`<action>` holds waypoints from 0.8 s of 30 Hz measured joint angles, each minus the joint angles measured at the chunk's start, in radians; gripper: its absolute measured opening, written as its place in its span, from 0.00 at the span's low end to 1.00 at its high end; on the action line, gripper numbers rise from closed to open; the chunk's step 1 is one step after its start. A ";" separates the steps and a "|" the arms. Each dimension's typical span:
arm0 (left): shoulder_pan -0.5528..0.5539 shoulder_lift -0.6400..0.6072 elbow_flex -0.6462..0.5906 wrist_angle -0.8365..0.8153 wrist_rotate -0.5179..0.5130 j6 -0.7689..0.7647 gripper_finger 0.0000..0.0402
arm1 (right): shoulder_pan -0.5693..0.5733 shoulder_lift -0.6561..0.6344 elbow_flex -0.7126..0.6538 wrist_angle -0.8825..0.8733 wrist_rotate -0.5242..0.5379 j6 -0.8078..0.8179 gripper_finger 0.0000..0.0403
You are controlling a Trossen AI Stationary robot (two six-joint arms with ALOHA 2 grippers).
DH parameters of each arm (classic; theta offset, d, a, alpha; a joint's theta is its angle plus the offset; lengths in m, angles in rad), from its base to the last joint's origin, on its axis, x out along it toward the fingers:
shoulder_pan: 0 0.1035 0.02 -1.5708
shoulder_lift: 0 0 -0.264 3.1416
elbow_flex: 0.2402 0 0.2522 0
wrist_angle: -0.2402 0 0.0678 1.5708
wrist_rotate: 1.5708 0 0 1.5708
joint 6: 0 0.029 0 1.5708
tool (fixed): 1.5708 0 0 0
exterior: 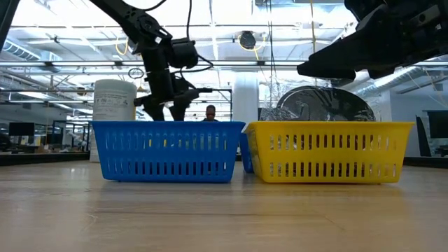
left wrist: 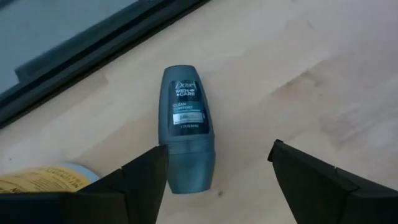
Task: Pick & Place Travel size toiletries
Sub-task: Put the gray deodorant into the left blue bin
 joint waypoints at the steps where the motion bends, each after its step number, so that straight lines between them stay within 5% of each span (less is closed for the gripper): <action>1: 0.012 0.000 0.000 0.001 0.012 -0.006 0.71 | 0.000 0.000 0.000 0.000 0.000 0.000 0.40; 15: 0.045 0.008 0.000 0.006 0.033 0.025 0.68 | 0.000 0.000 0.000 -0.003 0.000 0.000 0.40; 24: 0.028 0.119 0.000 0.023 -0.012 0.042 0.68 | 0.000 0.000 0.000 -0.007 0.000 0.000 0.40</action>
